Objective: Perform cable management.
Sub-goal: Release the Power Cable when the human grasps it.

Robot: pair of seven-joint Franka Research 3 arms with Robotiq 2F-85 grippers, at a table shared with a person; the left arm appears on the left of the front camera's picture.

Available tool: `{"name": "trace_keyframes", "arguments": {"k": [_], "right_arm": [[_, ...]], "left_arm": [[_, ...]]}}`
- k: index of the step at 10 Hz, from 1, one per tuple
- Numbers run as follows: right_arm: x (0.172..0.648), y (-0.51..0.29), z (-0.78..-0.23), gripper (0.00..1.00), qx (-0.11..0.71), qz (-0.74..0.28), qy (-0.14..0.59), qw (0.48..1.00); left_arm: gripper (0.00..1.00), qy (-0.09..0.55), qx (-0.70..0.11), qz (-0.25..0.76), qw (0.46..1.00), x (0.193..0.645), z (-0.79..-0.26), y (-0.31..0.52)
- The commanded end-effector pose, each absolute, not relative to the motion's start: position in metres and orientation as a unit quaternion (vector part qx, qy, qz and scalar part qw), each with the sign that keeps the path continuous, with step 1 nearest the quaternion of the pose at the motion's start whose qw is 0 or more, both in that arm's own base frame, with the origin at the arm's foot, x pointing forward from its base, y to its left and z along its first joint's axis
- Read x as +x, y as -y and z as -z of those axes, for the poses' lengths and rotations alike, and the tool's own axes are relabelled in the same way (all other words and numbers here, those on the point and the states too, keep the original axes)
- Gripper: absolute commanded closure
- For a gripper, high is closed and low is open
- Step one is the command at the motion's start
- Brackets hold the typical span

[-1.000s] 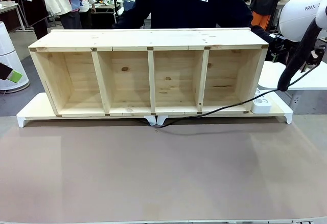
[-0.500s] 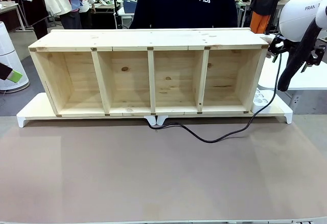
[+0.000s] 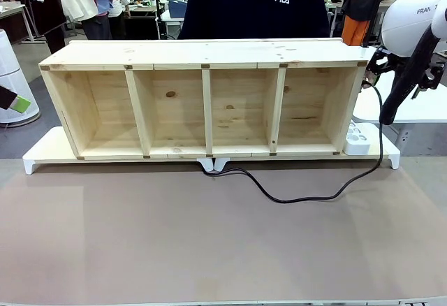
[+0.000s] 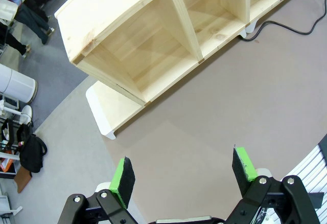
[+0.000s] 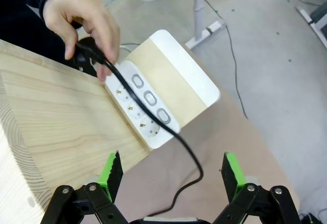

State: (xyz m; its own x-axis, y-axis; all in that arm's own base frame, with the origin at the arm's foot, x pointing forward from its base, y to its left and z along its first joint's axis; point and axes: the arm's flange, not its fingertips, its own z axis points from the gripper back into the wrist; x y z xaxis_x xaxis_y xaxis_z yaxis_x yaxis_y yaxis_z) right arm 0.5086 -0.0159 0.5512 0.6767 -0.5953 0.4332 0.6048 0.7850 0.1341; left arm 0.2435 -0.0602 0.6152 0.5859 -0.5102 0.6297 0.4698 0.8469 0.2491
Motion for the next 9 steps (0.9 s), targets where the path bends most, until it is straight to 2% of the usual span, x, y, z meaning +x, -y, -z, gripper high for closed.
{"name": "trace_keyframes", "arguments": {"k": [1,9], "right_arm": [[0.5087,0.0141,-0.5512,0.00,-0.010,0.326,0.233,0.916],[0.5087,0.0141,-0.5512,0.00,-0.010,0.326,0.233,0.916]], "left_arm": [[0.00,0.364,0.025,0.272,0.890,0.2436,-0.6156,0.0608],[0.00,0.364,0.025,0.272,0.890,0.2436,-0.6156,0.0608]]}}
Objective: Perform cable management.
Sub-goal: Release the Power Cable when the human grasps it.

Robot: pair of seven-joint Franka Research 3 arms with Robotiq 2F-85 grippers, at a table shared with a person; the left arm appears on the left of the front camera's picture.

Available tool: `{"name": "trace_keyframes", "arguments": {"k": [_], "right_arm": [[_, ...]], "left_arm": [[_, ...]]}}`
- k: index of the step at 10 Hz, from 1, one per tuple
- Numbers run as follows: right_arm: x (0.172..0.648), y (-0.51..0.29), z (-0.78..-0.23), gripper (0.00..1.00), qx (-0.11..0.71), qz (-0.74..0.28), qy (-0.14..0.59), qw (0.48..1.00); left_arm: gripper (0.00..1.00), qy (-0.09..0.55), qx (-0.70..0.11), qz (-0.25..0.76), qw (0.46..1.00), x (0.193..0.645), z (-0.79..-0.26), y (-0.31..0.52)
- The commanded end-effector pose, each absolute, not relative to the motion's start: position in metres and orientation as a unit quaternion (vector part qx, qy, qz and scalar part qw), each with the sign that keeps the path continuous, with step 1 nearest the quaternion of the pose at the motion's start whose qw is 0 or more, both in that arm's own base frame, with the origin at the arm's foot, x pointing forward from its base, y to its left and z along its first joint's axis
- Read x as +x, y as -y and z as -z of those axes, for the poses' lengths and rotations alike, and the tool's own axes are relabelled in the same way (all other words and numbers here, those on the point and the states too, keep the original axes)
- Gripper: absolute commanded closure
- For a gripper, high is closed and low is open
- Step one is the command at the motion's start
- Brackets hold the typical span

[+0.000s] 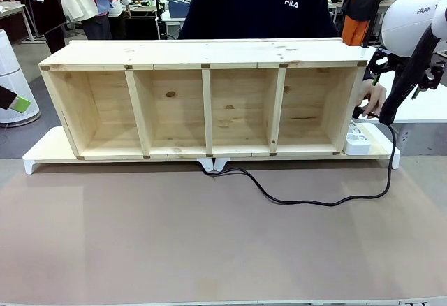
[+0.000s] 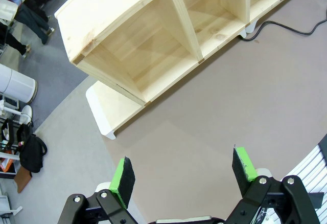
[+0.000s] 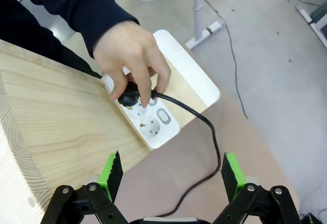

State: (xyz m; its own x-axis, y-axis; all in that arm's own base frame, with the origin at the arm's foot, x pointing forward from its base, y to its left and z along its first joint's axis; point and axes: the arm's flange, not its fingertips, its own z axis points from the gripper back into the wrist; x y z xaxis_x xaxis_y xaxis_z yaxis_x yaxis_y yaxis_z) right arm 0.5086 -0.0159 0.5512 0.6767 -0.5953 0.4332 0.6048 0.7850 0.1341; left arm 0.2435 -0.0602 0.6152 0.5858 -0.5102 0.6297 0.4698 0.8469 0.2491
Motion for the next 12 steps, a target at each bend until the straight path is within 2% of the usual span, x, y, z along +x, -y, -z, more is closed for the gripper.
{"name": "trace_keyframes", "arguments": {"k": [1,12], "right_arm": [[0.5087,0.0141,-0.5512,0.00,-0.010,0.326,0.233,0.916],[0.5087,0.0141,-0.5512,0.00,-0.010,0.326,0.233,0.916]], "left_arm": [[0.00,0.364,0.025,0.272,0.890,0.2436,-0.6156,0.0608],[0.00,0.364,0.025,0.272,0.890,0.2436,-0.6156,0.0608]]}}
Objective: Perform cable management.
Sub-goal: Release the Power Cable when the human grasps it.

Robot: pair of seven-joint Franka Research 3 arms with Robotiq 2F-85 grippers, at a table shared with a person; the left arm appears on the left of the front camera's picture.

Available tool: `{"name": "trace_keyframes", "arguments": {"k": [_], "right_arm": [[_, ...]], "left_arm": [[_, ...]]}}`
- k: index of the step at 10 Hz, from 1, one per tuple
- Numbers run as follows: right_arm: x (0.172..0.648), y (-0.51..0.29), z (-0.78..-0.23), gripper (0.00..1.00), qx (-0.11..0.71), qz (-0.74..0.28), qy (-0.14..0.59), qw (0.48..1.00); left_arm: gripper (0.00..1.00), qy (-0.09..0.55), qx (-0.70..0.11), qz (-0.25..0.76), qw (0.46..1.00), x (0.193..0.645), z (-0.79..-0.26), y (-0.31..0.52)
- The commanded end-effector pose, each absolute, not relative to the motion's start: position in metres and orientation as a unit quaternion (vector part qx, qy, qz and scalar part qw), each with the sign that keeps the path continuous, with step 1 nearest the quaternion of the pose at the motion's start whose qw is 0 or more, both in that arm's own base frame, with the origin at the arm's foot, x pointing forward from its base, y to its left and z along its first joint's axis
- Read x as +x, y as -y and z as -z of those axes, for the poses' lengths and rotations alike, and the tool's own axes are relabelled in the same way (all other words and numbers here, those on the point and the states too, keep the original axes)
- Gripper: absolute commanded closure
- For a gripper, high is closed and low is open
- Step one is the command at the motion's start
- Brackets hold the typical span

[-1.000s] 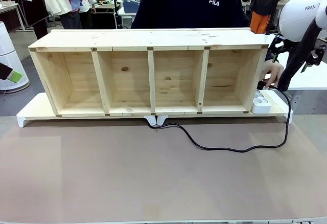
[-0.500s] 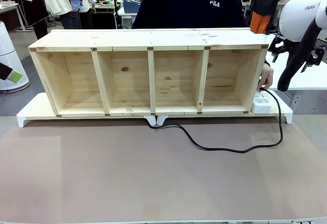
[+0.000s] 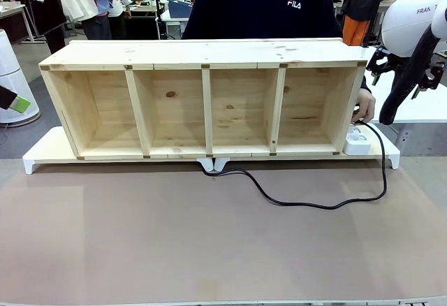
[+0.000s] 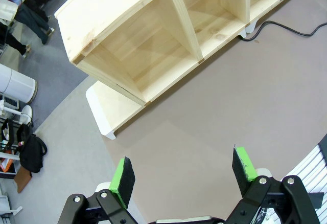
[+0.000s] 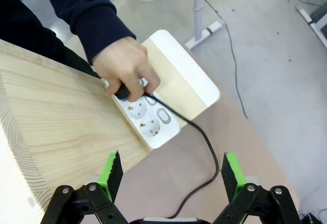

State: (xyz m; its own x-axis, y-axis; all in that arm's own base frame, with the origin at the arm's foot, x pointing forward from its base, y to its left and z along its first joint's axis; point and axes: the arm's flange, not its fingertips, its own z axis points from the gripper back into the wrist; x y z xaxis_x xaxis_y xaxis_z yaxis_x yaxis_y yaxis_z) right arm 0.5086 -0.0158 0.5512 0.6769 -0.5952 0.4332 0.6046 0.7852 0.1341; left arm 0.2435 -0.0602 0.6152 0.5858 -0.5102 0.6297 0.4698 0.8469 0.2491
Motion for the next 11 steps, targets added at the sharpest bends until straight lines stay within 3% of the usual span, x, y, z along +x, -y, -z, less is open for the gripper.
{"name": "trace_keyframes", "arguments": {"k": [1,11], "right_arm": [[0.5087,0.0141,-0.5512,0.00,-0.010,0.326,0.233,0.916],[0.5087,0.0141,-0.5512,0.00,-0.010,0.326,0.233,0.916]], "left_arm": [[0.00,0.364,0.025,0.272,0.890,0.2436,-0.6156,0.0608],[0.00,0.364,0.025,0.272,0.890,0.2436,-0.6156,0.0608]]}}
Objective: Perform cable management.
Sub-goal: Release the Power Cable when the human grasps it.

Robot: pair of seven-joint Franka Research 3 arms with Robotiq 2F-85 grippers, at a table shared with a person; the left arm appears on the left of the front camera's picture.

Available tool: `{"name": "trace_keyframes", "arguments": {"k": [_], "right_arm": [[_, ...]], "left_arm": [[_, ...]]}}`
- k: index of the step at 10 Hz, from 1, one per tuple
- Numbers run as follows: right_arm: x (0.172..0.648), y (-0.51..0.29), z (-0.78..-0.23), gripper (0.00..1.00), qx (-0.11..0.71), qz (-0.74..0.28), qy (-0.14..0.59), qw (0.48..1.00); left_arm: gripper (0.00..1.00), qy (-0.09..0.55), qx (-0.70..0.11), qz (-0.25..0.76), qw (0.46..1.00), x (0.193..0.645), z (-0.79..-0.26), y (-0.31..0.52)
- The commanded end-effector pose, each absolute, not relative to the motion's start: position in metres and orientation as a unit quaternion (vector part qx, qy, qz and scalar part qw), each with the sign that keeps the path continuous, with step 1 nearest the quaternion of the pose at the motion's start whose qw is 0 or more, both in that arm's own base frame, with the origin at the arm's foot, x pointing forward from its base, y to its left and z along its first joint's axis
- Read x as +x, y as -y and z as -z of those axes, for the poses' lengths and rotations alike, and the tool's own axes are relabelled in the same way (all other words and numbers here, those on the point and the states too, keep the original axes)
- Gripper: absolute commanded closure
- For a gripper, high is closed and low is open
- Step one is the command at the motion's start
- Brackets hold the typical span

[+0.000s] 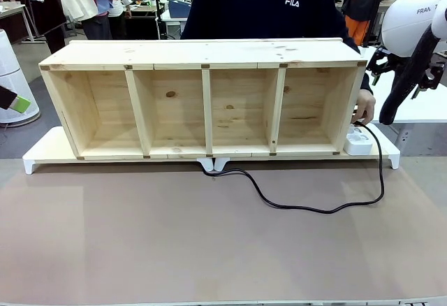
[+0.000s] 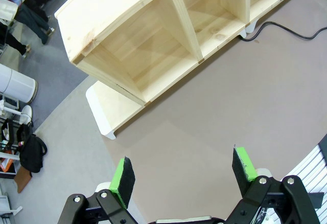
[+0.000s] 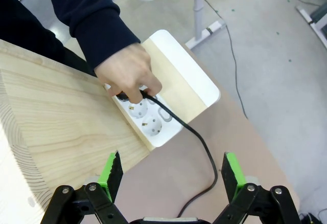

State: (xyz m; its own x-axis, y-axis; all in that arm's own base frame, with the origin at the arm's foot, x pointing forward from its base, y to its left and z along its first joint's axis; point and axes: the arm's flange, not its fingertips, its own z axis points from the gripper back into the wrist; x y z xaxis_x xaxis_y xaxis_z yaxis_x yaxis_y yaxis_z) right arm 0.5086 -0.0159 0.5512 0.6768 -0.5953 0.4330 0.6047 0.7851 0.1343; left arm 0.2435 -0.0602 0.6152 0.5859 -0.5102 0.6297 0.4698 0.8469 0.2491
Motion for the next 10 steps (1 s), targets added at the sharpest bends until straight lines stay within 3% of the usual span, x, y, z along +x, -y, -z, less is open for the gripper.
{"name": "trace_keyframes", "arguments": {"k": [1,10], "right_arm": [[0.5087,0.0141,-0.5512,0.00,-0.010,0.326,0.233,0.916],[0.5087,0.0141,-0.5512,0.00,-0.010,0.326,0.233,0.916]], "left_arm": [[0.00,0.364,0.025,0.272,0.890,0.2436,-0.6156,0.0608],[0.00,0.364,0.025,0.272,0.890,0.2436,-0.6156,0.0608]]}}
